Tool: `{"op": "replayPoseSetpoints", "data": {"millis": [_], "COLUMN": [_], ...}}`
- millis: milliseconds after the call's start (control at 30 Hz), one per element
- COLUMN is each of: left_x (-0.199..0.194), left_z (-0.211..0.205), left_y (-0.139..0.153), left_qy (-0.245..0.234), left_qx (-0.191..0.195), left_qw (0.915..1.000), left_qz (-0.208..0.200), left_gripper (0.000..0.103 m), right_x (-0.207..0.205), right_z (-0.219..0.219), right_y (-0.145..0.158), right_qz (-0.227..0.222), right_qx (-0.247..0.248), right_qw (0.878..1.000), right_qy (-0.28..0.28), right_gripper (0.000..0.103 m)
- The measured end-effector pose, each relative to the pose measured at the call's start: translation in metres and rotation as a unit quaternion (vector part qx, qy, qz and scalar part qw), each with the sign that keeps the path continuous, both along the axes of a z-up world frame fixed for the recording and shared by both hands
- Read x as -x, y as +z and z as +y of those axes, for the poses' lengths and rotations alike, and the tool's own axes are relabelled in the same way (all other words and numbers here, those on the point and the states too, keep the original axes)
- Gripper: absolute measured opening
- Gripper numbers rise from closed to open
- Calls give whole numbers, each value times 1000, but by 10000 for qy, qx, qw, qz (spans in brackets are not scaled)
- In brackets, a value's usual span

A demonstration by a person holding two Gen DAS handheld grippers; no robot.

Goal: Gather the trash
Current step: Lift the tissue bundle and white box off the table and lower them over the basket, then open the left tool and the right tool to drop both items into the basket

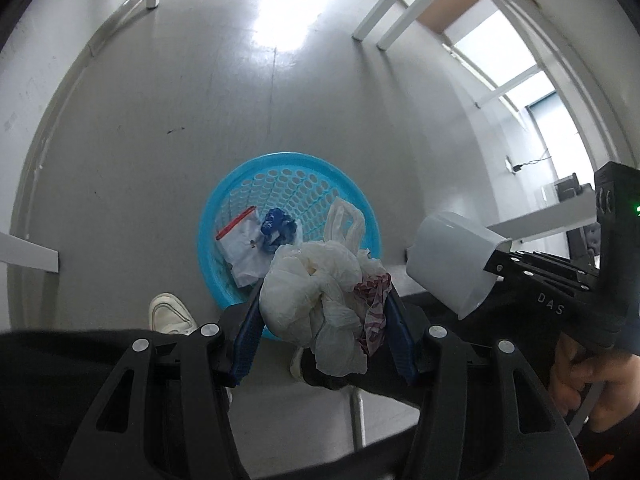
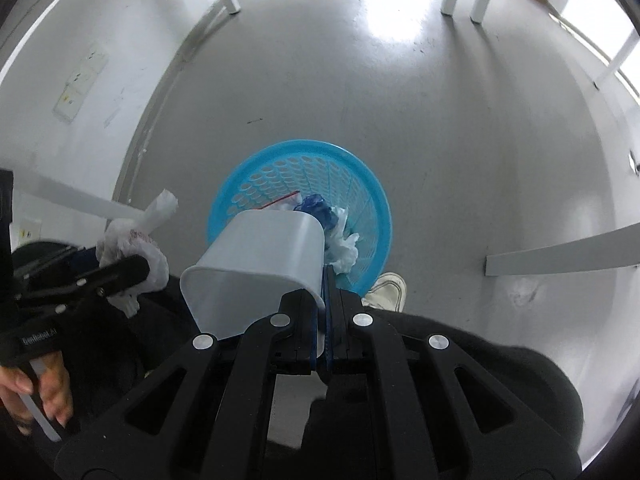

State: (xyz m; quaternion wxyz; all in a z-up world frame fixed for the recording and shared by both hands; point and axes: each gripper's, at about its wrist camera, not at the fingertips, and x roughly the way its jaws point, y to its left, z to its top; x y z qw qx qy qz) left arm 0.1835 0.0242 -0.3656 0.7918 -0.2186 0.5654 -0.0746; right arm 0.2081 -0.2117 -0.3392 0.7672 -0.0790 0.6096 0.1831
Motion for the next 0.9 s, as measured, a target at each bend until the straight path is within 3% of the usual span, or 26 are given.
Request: {"op": "replayPoseSetpoints", "data": {"millis": [367, 467, 533, 633, 767, 900], "left_x": [-42, -46, -50, -51, -43, -34], "left_z": [1, 3, 5, 9, 20, 20], "left_y": [-38, -41, -41, -40, -43, -33], "left_qy": [152, 242, 331, 412, 693, 715], "left_qx": [-165, -148, -147, -74, 144, 38], "left_qw": [9980, 9976, 9979, 9983, 9964, 9967], "left_qz": [589, 629, 545, 409, 462, 375], "left_gripper": [55, 61, 81, 84, 84, 82], "right_x": [-56, -66, -73, -79, -82, -74], "right_z": [24, 21, 17, 9, 4, 10], "right_y": [-77, -87, -94, -96, -101, -92], "right_qz": [595, 727, 866, 879, 938, 740], "right_qx": [246, 221, 190, 239, 141, 162], "right_qw": [9978, 9967, 9952, 9941, 9927, 9958], "right_qy": [-171, -297, -417, -587, -752, -514], "right_gripper": [2, 2, 9, 33, 33, 34]}}
